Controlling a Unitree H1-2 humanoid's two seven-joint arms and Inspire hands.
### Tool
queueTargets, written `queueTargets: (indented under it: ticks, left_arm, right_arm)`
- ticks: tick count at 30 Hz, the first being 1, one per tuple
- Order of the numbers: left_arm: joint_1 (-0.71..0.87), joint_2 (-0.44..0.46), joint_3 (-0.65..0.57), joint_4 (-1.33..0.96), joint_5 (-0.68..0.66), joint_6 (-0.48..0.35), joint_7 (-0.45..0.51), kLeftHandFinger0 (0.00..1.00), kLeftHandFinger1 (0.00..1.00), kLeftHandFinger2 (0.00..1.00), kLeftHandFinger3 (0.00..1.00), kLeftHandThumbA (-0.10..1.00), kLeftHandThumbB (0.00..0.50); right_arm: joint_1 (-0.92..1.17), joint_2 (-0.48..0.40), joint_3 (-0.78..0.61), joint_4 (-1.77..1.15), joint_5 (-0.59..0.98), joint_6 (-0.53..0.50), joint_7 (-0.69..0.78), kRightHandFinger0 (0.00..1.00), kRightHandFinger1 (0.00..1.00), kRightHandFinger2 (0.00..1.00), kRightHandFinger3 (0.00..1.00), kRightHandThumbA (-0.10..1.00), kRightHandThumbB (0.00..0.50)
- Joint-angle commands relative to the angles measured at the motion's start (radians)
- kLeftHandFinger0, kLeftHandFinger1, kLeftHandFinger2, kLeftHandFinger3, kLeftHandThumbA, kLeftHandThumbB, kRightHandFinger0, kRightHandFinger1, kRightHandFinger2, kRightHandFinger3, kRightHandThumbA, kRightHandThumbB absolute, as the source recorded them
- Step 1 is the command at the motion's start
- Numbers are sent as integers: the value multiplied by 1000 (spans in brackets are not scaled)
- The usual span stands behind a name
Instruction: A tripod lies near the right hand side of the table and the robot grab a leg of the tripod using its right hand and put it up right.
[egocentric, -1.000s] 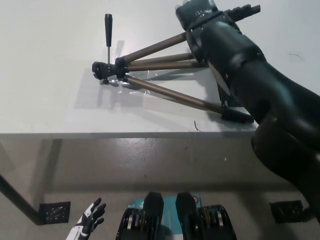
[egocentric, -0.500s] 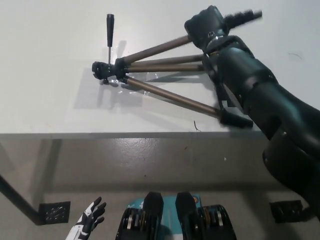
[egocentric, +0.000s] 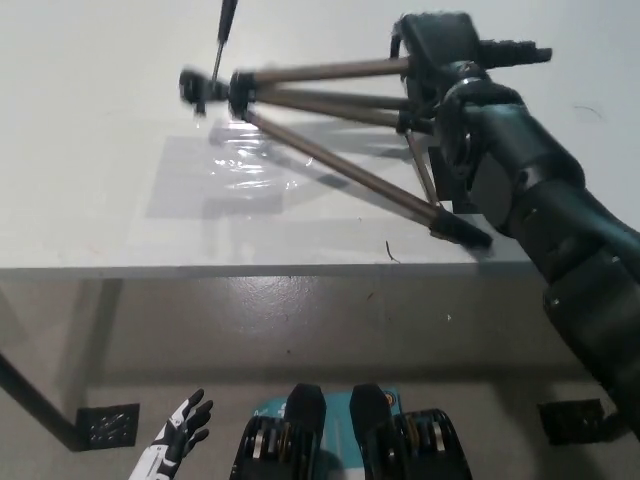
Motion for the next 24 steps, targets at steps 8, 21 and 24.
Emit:
queueTargets:
  ticks: [8, 21, 24]
  left_arm:
    - [9, 23, -18, -16, 39, -48, -14, 1000, 1000, 1000, 1000, 1000, 389]
    - [24, 23, -23, 0, 41, -82, -12, 1000, 1000, 1000, 1000, 1000, 365]
    - [23, 21, -25, 4, 36, -89, -13, 1000, 1000, 1000, 1000, 1000, 363]
  right_arm:
    - [-229, -15, -515, -72, 408, -108, -198, 0, 0, 330, 431, -100, 108]
    - [-187, 24, -712, -78, 471, -178, -199, 0, 0, 378, 559, -100, 84]
    - [-161, 50, -720, -69, 481, -215, -221, 0, 8, 442, 573, -100, 84]
